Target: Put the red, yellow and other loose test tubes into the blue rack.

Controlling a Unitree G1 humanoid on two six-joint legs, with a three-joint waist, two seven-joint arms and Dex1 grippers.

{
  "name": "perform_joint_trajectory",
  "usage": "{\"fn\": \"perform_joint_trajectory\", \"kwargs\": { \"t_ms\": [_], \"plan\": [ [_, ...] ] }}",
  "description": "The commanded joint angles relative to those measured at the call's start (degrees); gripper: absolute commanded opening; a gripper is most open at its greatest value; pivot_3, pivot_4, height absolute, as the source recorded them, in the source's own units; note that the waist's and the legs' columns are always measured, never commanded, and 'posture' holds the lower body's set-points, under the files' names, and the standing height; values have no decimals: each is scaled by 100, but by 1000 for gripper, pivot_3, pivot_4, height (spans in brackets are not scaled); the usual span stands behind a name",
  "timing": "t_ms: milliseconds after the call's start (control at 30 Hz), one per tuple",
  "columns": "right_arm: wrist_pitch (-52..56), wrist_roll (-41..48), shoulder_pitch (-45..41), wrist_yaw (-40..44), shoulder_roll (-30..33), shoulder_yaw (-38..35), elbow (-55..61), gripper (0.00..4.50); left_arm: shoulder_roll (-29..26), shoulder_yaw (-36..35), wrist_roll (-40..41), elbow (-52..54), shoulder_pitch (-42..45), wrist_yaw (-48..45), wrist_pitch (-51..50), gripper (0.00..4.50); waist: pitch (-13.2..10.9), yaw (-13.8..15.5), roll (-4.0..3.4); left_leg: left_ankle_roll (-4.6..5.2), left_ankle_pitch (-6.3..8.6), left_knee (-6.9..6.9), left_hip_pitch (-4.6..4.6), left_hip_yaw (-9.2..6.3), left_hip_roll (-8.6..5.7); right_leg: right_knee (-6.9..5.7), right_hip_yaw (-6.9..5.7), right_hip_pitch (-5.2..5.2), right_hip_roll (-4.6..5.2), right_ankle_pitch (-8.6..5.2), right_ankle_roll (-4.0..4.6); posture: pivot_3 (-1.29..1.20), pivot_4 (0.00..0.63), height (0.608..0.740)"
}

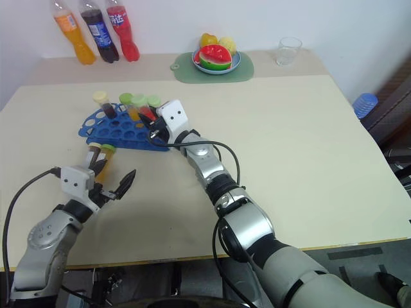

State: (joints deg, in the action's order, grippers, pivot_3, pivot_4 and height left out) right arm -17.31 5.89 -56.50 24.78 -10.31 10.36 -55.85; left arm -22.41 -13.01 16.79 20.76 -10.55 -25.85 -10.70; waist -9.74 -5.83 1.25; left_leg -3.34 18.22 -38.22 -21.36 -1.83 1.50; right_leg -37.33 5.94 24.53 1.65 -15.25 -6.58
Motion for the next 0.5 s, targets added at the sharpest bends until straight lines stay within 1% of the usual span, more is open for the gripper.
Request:
{"fn": "perform_joint_trajectory", "kwargs": {
  "t_ms": [33, 233, 400, 467, 500],
  "plan": [
    [180, -19, -126, 170, -924, 96, -163, 741, -16, -52, 50, 182, 2, 4, 60, 4500, 0, -1, -1, 0, 0, 0, 0, 0, 0, 0, 0, 0, 0, 0, 0, 0, 150, 734],
    [211, -42, -70, 223, -966, 191, -131, 741, -1, -41, 39, 176, -7, 19, 72, 4500, 1, 0, -2, 0, 0, 0, -3, -1, 0, 2, 0, 0, 2, 0, 0, 0, 150, 734],
    [-17, -297, -191, -462, -891, 200, -379, 741, 18, -20, 22, 171, -20, 34, 98, 4500, 0, -3, -2, 0, 0, 1, -1, -3, 0, 2, 0, 0, 2, 0, 0, 0, 150, 734],
    [-42, -268, -202, -474, -865, 174, -430, 741, 26, -14, 15, 163, -12, 44, 107, 4500, 0, 15, -2, 0, 0, 1, -1, -2, -1, 2, 0, -1, 2, 0, 0, 0, 150, 734],
    [3, -196, -164, -349, -847, 147, -402, 741, 29, -13, 11, 163, -8, 50, 113, 4500, 0, 18, -2, 0, 0, 0, -1, -1, -1, 2, 0, -2, 2, 0, 0, 0, 150, 734]
  ]
}}
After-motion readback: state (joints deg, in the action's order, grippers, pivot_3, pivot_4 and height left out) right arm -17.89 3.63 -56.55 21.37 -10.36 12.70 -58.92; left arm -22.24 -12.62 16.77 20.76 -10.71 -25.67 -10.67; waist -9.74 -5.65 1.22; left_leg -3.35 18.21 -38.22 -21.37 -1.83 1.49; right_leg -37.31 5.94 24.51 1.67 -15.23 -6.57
